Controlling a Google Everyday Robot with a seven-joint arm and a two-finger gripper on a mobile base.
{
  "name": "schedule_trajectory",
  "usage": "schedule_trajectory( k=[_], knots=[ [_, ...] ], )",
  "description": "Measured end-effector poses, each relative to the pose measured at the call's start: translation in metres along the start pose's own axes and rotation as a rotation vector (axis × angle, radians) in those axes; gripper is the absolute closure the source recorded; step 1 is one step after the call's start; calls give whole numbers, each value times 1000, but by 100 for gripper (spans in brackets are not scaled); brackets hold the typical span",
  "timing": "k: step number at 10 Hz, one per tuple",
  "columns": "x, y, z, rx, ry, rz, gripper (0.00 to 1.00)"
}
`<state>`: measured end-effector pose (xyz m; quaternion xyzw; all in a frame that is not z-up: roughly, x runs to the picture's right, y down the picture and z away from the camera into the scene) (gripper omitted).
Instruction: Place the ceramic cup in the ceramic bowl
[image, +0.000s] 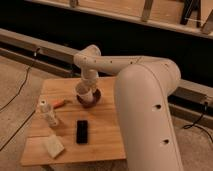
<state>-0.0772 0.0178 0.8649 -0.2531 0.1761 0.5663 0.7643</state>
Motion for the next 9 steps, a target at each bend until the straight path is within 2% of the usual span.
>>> schedule_trajectory(
  k=[2,3,8,9],
  knots=[
    [-6,-5,12,19,-3,5,99],
    [-9,-6,17,20,-1,7,95],
    [-20,0,37,-16,8,18,47],
    [-22,-2,40,-14,9,19,31]
  ],
)
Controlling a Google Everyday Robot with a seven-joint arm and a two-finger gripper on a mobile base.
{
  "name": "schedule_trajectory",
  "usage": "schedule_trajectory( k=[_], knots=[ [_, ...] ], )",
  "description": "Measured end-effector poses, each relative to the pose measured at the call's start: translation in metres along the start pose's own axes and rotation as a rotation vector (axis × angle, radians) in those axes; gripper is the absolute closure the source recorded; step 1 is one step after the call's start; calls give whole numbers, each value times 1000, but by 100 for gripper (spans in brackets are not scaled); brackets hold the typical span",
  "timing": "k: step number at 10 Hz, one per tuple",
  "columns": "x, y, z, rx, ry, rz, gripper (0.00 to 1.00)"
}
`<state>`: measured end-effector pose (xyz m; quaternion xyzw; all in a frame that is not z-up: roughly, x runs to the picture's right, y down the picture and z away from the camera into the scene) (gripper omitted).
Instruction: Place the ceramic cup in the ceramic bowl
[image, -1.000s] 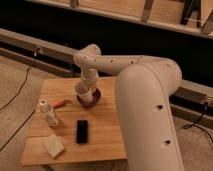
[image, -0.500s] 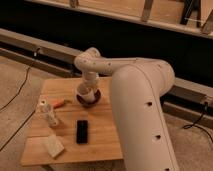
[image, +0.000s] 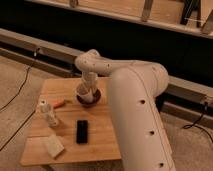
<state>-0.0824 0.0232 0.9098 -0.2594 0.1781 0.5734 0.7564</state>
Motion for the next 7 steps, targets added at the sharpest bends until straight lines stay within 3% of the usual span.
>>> schedule_trajectory(
  k=[2,7],
  knots=[
    [0,-5,1,16,7,-2,21],
    [-2,-9,-10,68,19,-16,20]
  ],
)
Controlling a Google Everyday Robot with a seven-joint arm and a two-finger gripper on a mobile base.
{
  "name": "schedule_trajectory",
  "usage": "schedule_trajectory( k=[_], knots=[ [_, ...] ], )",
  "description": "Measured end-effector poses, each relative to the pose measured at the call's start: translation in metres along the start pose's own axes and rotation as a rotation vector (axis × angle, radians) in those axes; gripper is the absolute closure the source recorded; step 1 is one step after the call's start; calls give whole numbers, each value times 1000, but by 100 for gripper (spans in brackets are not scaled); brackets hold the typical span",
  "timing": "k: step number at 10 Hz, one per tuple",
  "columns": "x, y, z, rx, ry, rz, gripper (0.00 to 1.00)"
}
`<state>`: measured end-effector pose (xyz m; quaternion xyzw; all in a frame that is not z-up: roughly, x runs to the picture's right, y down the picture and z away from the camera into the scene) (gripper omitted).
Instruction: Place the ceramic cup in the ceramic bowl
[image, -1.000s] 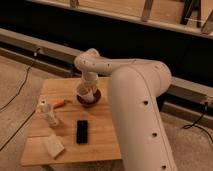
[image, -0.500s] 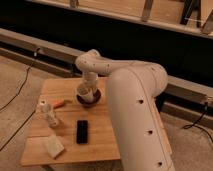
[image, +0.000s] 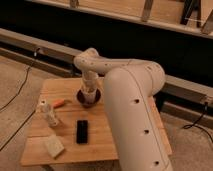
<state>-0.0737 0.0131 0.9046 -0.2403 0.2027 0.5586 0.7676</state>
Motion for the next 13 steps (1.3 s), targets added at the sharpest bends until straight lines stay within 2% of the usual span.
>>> schedule_trajectory(
  k=[2,3,4,6,7,9,10,11,12,13],
  knots=[
    [-1,-1,-14,15,4,17,20],
    [-4,4,-38,29,-5,33,20],
    [-6,6,-48,34,-16,37,20],
    [-9,0,-89,79,-42,66,20],
    [-7,-5,-100,108,-43,85,20],
    [-4,-14,-110,145,-36,132,20],
    [-1,-20,-112,147,-29,176,20],
    [1,-24,-111,134,-23,207,20],
    [2,-25,-111,129,-21,218,20],
    [4,-32,-109,85,-15,286,20]
  ],
)
